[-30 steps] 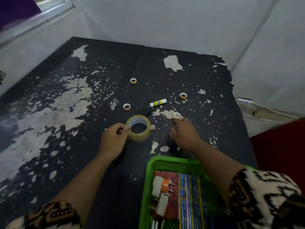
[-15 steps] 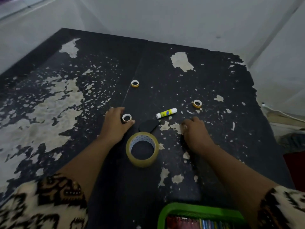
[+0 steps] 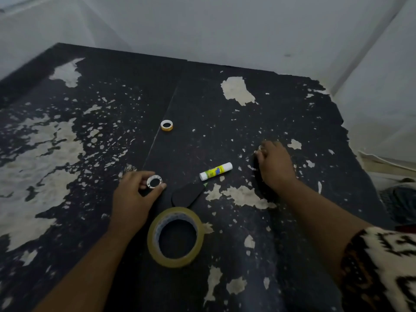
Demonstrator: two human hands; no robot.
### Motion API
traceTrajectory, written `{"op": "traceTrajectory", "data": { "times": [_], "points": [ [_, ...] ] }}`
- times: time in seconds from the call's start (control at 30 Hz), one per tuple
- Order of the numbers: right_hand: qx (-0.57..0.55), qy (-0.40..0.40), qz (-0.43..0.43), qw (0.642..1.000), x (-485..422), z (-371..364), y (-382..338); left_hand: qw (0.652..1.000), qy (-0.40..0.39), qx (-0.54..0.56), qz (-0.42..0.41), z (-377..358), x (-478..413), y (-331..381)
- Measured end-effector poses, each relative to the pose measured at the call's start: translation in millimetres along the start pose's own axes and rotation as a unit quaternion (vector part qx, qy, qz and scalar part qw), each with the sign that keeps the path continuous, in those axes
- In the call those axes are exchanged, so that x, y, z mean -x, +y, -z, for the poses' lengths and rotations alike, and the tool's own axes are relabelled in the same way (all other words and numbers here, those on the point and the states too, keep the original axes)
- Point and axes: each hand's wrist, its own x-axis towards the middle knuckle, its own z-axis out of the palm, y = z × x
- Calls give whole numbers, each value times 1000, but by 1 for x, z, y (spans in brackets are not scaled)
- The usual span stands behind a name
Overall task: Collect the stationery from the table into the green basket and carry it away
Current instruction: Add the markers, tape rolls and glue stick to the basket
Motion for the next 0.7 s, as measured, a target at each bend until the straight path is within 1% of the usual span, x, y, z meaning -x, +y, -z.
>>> {"op": "traceTrajectory", "data": {
  "times": [0.13, 0.2, 0.23, 0.3, 0.37, 0.43, 0.53, 0.63, 0.7],
  "points": [
    [-25, 37, 61, 997, 21, -21, -8, 996, 34, 64, 44, 3, -5, 11],
    [-47, 51, 73, 995, 30, -28, -10, 993, 34, 98, 54, 0, -18, 22],
    [-59, 56, 74, 994, 32, -30, -10, 994, 28, 98, 45, -2, -28, 26],
    [-72, 60, 76, 993, 32, -32, -7, 998, 15, 53, -3, -10, -57, 29],
    [-77, 57, 74, 993, 31, -33, -6, 999, 21, 15, -38, -19, -90, 29],
    [-79, 58, 71, 993, 30, -34, -6, 999, 24, 0, -42, -29, -120, 30],
    [-80, 62, 75, 992, 31, -33, -6, 998, 5, -49, -40, -39, -151, 26],
    [-78, 69, 80, 991, 30, -32, -5, 994, -34, -86, -63, -45, -164, 20],
    [-76, 71, 79, 991, 31, -32, -6, 991, -65, -97, -58, -45, -167, 20]
  ]
}}
